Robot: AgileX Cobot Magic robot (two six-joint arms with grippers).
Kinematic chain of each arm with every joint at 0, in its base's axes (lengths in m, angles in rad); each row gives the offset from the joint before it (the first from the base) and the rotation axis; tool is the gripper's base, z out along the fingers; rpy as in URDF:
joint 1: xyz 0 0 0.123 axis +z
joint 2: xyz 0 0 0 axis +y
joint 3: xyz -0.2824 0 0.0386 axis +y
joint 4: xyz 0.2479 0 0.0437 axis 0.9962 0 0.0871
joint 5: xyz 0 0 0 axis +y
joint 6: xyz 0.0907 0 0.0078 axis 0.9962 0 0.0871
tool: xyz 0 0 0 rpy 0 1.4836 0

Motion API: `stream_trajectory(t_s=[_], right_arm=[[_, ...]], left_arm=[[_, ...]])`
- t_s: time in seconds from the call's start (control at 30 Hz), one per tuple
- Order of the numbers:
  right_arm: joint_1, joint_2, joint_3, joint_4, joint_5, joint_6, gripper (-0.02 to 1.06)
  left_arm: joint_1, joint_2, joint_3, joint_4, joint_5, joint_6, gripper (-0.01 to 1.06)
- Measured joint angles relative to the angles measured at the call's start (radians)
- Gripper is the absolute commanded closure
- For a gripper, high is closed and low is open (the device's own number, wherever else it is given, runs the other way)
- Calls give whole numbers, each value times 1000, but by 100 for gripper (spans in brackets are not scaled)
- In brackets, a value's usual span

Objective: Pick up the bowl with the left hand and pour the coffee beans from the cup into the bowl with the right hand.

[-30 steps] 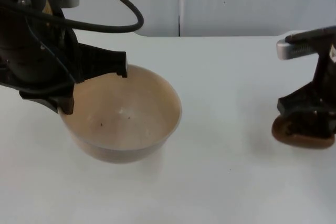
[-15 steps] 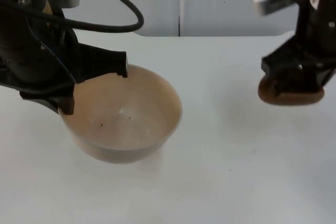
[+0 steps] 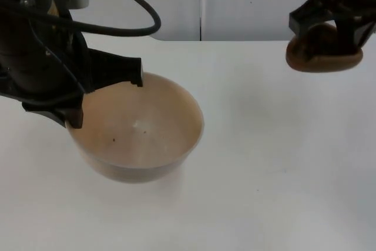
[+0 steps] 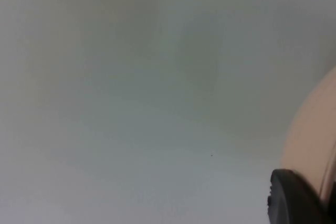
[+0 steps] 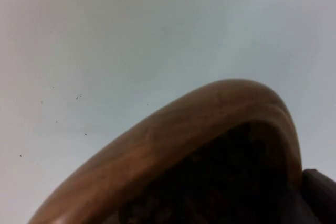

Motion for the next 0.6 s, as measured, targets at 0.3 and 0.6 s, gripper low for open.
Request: stream_trajectory(t_s=[0.3,0.6], right_arm=[[0,0,0,-2,6,-8,105],[12,0,0,-6,6,-8,105]], left_arm=[[0,0,0,0,0,0,105],[0,0,0,0,0,0,105]])
